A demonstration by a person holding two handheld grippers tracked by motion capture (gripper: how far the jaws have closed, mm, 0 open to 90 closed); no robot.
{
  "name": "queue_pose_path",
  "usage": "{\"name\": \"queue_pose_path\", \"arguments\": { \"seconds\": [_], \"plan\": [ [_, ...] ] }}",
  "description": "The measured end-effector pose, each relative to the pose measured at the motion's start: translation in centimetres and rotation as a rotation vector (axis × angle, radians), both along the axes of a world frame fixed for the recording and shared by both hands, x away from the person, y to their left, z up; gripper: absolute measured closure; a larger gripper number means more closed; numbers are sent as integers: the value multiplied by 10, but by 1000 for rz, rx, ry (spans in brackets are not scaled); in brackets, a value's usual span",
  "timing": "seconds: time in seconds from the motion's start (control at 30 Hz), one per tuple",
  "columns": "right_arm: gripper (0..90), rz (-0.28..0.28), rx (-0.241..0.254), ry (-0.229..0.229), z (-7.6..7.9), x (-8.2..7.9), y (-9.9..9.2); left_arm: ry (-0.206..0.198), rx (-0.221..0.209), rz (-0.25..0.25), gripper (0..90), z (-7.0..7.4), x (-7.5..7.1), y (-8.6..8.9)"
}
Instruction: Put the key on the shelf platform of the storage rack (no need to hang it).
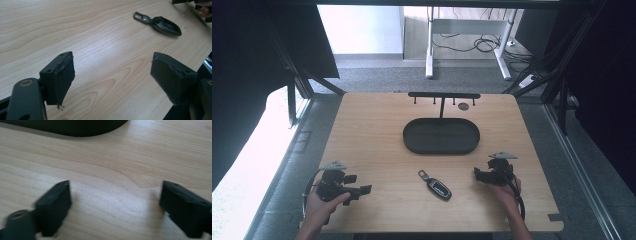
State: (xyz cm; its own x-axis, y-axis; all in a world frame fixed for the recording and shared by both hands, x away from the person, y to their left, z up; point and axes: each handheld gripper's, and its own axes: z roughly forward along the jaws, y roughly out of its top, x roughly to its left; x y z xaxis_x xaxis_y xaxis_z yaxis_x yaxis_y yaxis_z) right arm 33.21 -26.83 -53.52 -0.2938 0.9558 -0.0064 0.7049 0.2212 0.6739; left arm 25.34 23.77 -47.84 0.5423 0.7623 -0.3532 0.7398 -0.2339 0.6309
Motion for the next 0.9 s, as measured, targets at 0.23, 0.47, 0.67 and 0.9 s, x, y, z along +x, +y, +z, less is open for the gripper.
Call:
{"name": "queue_pose_path", "arguments": {
  "seconds": [0.23, 0.47, 0.67, 0.9],
  "plan": [
    [184, 57, 8, -46, 14, -18, -1, -13, 3, -13, 198, 3, -4, -5],
    [231, 76, 42, -79, 25, -22, -3, -6, 8, -12, 198, 0, -1, -5],
    [276, 95, 42, -70, 28, -28, -2, 4, 11, -15, 198, -4, 0, -6],
    [302, 104, 10, -84, 36, -32, -4, -12, 5, -2, 200, -2, 0, -7]
  ]
}}
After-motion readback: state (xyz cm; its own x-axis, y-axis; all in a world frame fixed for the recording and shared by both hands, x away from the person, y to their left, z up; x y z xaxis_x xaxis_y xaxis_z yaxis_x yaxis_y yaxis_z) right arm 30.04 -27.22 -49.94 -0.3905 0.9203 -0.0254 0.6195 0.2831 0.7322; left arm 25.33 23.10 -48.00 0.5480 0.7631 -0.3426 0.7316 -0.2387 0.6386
